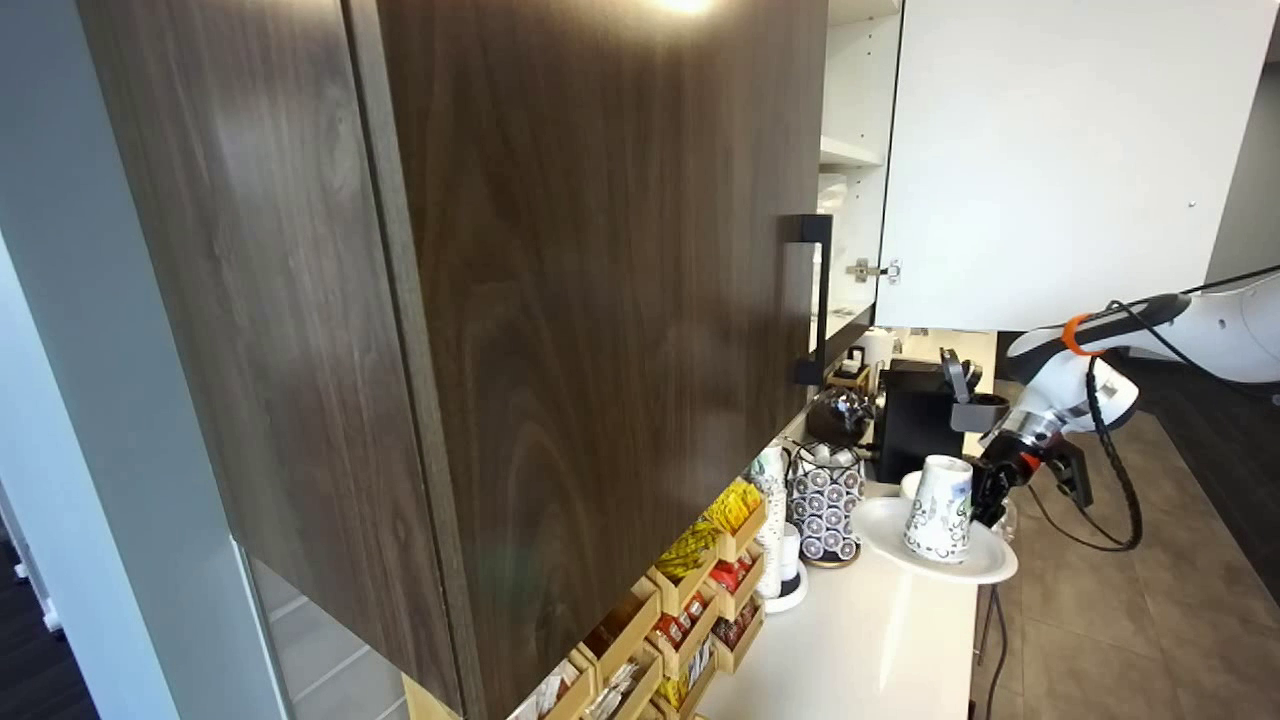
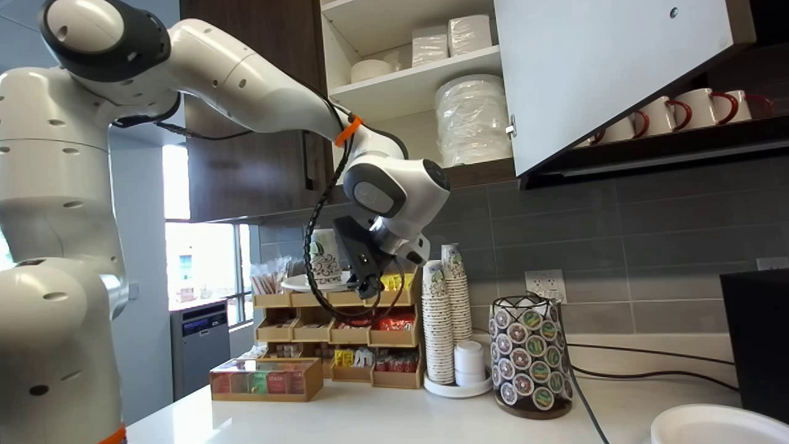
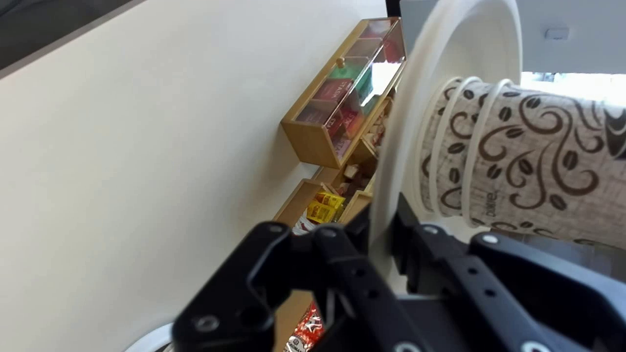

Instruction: Stack all the upside down white cups on the kitchen counter together and put them on the white plate, pick up the white plate and put it in the bottom shelf of the open cabinet

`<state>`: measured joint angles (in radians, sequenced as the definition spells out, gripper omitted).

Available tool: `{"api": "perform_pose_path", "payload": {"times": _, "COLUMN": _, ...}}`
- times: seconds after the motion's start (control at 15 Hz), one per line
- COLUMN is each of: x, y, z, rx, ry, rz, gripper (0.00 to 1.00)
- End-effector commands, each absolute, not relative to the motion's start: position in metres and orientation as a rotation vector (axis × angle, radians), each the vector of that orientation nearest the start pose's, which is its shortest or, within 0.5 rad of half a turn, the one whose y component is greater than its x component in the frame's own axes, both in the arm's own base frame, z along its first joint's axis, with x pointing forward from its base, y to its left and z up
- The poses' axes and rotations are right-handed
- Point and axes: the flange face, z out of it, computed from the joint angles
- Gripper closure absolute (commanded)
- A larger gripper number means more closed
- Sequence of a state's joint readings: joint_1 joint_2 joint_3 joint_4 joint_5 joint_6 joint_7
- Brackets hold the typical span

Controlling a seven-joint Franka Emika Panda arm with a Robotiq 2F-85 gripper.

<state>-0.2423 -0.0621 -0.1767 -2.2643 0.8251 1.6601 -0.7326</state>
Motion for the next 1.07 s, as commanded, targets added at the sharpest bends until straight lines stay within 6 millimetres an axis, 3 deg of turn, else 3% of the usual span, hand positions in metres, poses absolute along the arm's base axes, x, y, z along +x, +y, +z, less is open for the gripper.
{"api": "perform_pose_path", "payload": {"times": 0.0, "x": 0.450, "y": -0.122, "z": 0.389, "rx": -2.203, "ry": -0.001, "rz": -0.008, "gripper": 0.93}}
{"api": "perform_pose_path", "payload": {"times": 0.47, "x": 0.450, "y": -0.122, "z": 0.383, "rx": -2.200, "ry": 0.004, "rz": 0.004, "gripper": 0.94}}
{"api": "perform_pose_path", "payload": {"times": 1.0, "x": 0.454, "y": -0.135, "z": 0.459, "rx": -2.222, "ry": 0.047, "rz": -0.086, "gripper": 0.93}}
